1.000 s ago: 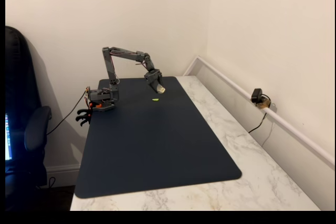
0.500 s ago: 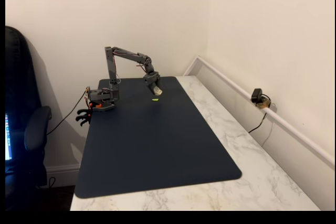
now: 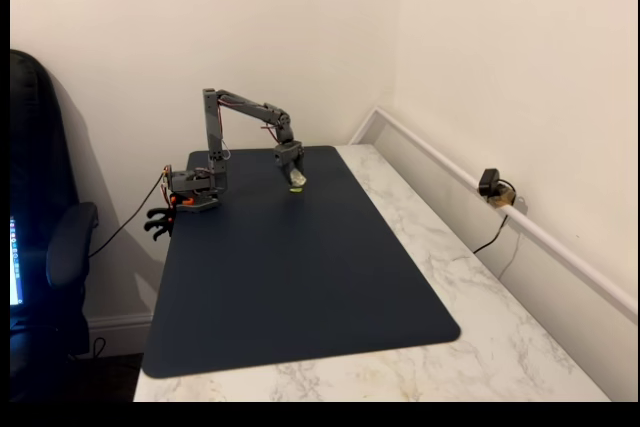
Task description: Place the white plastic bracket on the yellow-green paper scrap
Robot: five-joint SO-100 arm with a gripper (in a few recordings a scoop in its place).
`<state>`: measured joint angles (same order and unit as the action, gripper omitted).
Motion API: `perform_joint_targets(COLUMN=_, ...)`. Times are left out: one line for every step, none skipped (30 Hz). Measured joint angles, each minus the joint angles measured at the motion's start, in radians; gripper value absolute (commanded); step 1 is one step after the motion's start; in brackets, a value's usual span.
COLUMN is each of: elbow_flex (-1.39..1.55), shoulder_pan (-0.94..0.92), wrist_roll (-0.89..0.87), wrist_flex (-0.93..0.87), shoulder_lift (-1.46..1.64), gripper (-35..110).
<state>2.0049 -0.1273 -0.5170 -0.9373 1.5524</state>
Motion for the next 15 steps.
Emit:
perform_joint_targets(elbow_flex=0.0, shoulder_pan=0.0, wrist_roll=0.0, wrist_flex=0.0, shoulder_lift=0.0, gripper=16)
perform_joint_targets(elbow_flex=0.0, shoulder_pan=0.0, wrist_roll=0.0, wrist_flex=0.0, shoulder_lift=0.0, gripper=16)
perform_joint_targets(elbow_flex=0.0, shoulder_pan=0.0, wrist_roll=0.0, wrist_flex=0.0, shoulder_lift=0.0, gripper=17)
perform_joint_targets(elbow_flex=0.0, shoulder_pan=0.0, wrist_roll=-0.006, wrist_flex=0.0, shoulder_lift=0.0, gripper=18)
perform_joint_targets(elbow_flex=0.0, shoulder_pan=0.0, wrist_roll=-0.012, wrist_flex=-0.006, shoulder_lift=0.0, gripper=19)
perform_joint_targets(elbow_flex=0.0, shoulder_pan=0.0, wrist_roll=-0.015, wrist_flex=-0.012, shoulder_lift=0.0, gripper=21)
perform_joint_targets(elbow_flex=0.0, shoulder_pan=0.0, wrist_roll=-0.018, wrist_flex=-0.015, shoulder_lift=0.0, gripper=23)
perform_joint_targets(elbow_flex=0.0, shoulder_pan=0.0, wrist_roll=-0.02, wrist_flex=-0.018, shoulder_lift=0.0, gripper=25)
perform_joint_targets(elbow_flex=0.005, shoulder_pan=0.0, wrist_roll=-0.02, wrist_flex=-0.017, shoulder_lift=0.0, gripper=26)
perform_joint_targets(elbow_flex=0.009, shoulder_pan=0.0, wrist_roll=-0.02, wrist_flex=-0.018, shoulder_lift=0.0, gripper=26)
perform_joint_targets(elbow_flex=0.009, shoulder_pan=0.0, wrist_roll=-0.02, wrist_flex=-0.018, shoulder_lift=0.0, gripper=26)
perform_joint_targets(elbow_flex=0.009, shoulder_pan=0.0, wrist_roll=-0.02, wrist_flex=-0.023, shoulder_lift=0.0, gripper=26)
perform_joint_targets(elbow_flex=0.009, shoulder_pan=0.0, wrist_roll=-0.026, wrist_flex=-0.031, shoulder_lift=0.0, gripper=26)
perform_joint_targets(elbow_flex=0.009, shoulder_pan=0.0, wrist_roll=-0.032, wrist_flex=-0.034, shoulder_lift=0.0, gripper=25)
perform_joint_targets(elbow_flex=0.009, shoulder_pan=0.0, wrist_roll=-0.035, wrist_flex=-0.034, shoulder_lift=0.0, gripper=25)
